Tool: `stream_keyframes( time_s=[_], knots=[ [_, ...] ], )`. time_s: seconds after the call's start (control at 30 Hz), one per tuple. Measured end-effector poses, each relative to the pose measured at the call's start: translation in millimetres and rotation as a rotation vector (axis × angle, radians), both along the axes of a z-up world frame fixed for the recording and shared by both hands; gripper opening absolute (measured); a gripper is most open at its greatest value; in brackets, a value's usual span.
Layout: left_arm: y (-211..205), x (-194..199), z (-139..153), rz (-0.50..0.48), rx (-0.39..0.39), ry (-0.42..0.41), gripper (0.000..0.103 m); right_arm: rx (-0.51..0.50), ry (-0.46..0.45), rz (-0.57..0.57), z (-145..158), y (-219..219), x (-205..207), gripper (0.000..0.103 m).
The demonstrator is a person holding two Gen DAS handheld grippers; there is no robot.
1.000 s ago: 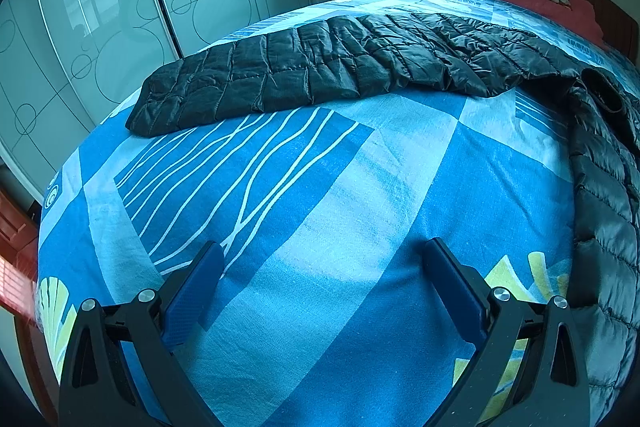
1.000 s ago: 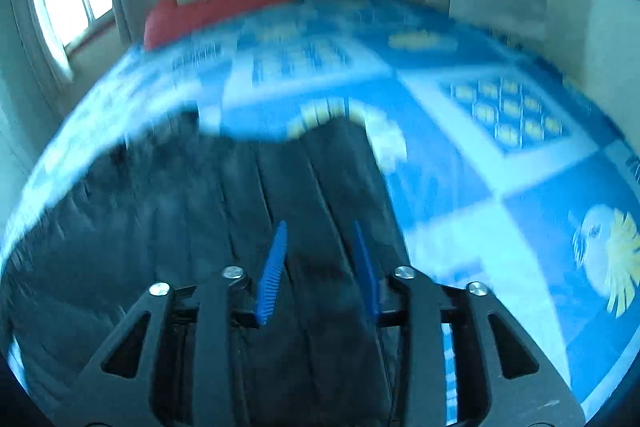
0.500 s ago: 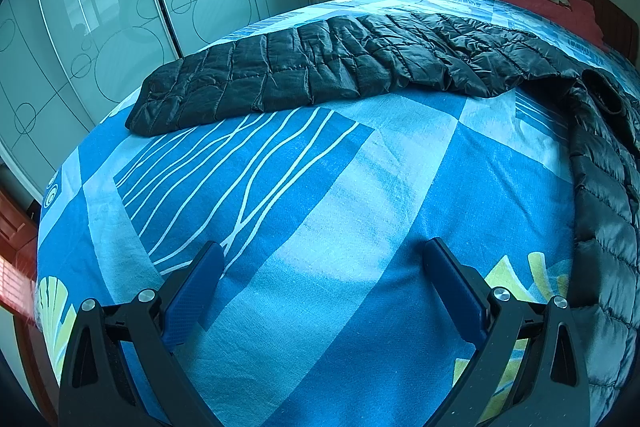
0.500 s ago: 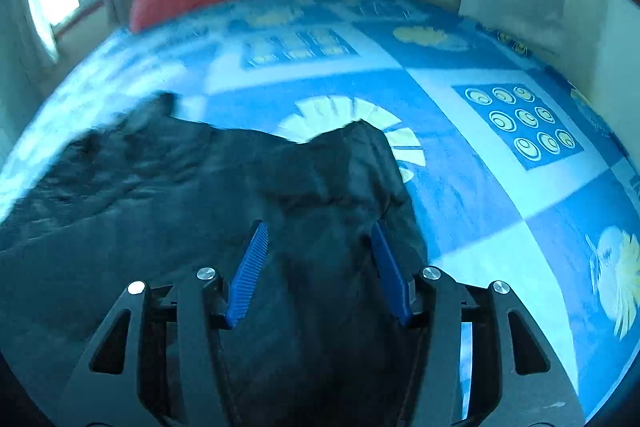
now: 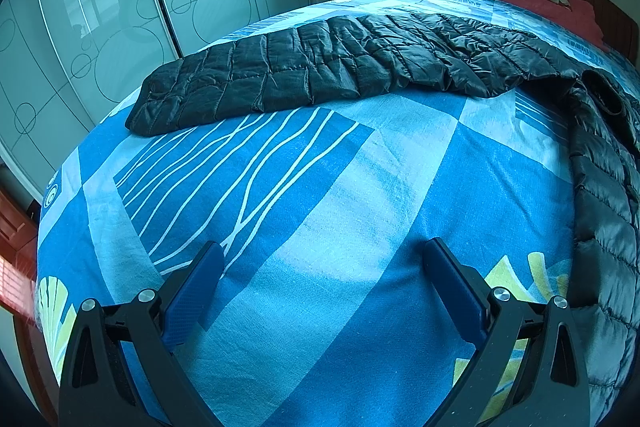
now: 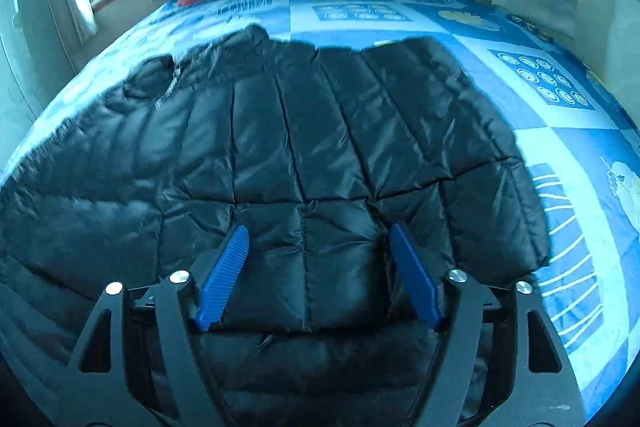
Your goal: Fold large clothes
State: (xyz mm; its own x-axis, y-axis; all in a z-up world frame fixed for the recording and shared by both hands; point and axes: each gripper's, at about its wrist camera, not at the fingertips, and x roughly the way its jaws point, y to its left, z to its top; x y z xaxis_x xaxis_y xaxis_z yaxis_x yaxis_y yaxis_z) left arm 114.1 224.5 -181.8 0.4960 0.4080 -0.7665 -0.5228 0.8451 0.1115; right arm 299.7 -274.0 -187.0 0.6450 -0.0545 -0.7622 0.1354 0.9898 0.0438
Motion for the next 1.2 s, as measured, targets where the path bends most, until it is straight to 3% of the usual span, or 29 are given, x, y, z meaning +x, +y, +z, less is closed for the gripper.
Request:
stream_keyframes(
  time_s=[0.27, 0.4, 0.57, 0.7, 0.87, 1.03, 1.2],
  knots=[
    [0.2, 2.7, 2.2, -0.002, -0.013, 0.023, 0.099, -0.049, -0.004, 0.002, -7.4, 4.5, -2.2, 0.081],
    [9.5, -1.3, 9.0, -0.024, -0.085, 0.011, 0.099, -0.077, -0.011, -0.001, -7.5, 7.8, -3.2, 0.081],
    [27.5, -16.1, 14.4, -0.004, -0.085, 0.006, 0.099, -0.067, -0.017, 0.000, -6.8, 7.1, -5.3, 0.082],
    [71.1, -28.1, 19.8, 0.047, -0.167, -0.038, 0.098, -0.071, -0.018, 0.000, -5.9, 6.0, -5.7, 0.082],
    [126.3, -30.8, 30.4, 0.116, -0.202, -0.117, 0.098, -0.076, -0.019, 0.001, -5.8, 4.6, -6.1, 0.082],
    [178.9, -24.3, 21.7, 0.188, -0.435, -0.262, 0.098, -0.078, -0.019, 0.000, -5.4, 4.7, -6.7, 0.082],
    [192.9, -8.9, 20.5, 0.223, -0.414, -0.319, 0.098, -0.076, -0.020, 0.000, -5.6, 5.8, -6.7, 0.082]
  ],
)
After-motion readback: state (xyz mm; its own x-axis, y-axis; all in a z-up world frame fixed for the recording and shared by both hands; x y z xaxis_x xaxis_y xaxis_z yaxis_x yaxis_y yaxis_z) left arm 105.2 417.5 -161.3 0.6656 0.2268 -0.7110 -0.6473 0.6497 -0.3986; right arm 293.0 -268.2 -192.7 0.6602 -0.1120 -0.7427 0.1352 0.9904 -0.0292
